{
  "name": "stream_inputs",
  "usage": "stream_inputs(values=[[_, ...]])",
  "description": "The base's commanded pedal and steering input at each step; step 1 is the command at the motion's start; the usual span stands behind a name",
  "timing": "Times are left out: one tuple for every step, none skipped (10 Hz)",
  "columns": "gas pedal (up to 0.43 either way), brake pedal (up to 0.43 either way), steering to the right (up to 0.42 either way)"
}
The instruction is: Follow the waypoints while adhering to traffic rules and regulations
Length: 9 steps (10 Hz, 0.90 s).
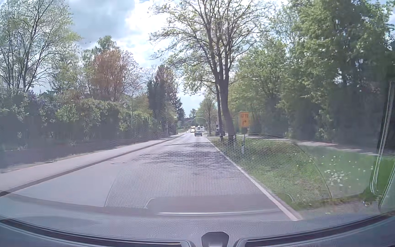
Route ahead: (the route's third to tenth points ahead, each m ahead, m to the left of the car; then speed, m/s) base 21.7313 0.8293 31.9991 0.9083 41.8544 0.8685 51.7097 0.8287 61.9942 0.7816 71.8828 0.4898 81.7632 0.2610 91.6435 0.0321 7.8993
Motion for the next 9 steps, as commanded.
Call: stream_inputs(values=[[0.0, 0.0, -0.008], [0.0, 0.0, -0.008], [0.0, 0.0, -0.008], [0.0, 0.0, -0.006], [0.0, 0.0, -0.005], [0.0, 0.0, -0.005], [0.0, 0.0, -0.005], [0.0, 0.0, -0.004], [0.0, 0.0, -0.003]])
